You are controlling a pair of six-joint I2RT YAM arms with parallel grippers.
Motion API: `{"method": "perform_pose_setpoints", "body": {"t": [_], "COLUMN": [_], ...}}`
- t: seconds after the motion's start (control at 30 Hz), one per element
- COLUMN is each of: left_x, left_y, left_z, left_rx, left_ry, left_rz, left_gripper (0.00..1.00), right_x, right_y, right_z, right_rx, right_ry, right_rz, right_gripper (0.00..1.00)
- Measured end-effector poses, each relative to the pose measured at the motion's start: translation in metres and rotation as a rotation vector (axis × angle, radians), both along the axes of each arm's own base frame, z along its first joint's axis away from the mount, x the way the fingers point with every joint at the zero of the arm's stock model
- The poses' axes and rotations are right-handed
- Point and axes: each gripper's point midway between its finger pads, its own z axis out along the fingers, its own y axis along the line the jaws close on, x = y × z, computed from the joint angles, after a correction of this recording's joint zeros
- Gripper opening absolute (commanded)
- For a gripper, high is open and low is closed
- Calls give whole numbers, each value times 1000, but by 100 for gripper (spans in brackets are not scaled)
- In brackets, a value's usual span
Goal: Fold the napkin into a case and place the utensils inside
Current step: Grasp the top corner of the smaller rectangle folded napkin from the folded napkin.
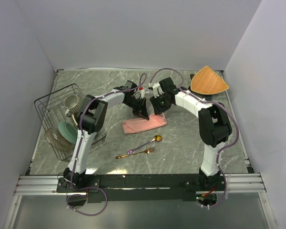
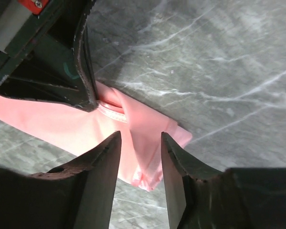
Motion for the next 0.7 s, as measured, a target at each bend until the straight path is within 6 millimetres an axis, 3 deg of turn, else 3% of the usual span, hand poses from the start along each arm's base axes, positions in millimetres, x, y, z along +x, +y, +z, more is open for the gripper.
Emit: {"method": "perform_pose_setpoints", "body": {"t": [0.17,0.27,0.3,0.33,0.37,0.5,0.57,0.6,0.67,0.7], "left_x": [0,0,0,0,0,0,0,0,0,0], "left_y": [0,0,0,0,0,0,0,0,0,0], "left_z": [0,0,0,0,0,-1,-1,-1,-1,-1], "left_rx": [0,-1,-1,-1,-3,-12,-20,-21,-21,-21], "left_ry": [0,0,1,0,1,6,8,8,7,7], "left_rz": [0,0,1,0,0,3,3,3,2,2], "left_gripper": [1,1,1,1,1,1,1,1,1,1], "right_x": [-3,-6,-7,-10,-12,-23,-20,-17,-10,-8], "right_y": [-5,-3,-2,-1,-2,-13,-14,-13,-11,-11], "right_z": [2,6,8,11,15,33,42,45,46,46], "right_rx": [-57,-66,-63,-57,-53,-68,-93,-104,-125,-135], "right_ry": [-59,-81,-85,-97,-103,-207,-279,-305,-346,-357], "right_rz": [25,40,43,49,44,54,53,53,48,48], "right_gripper": [50,70,88,95,100,100,91,75,52,34]}}
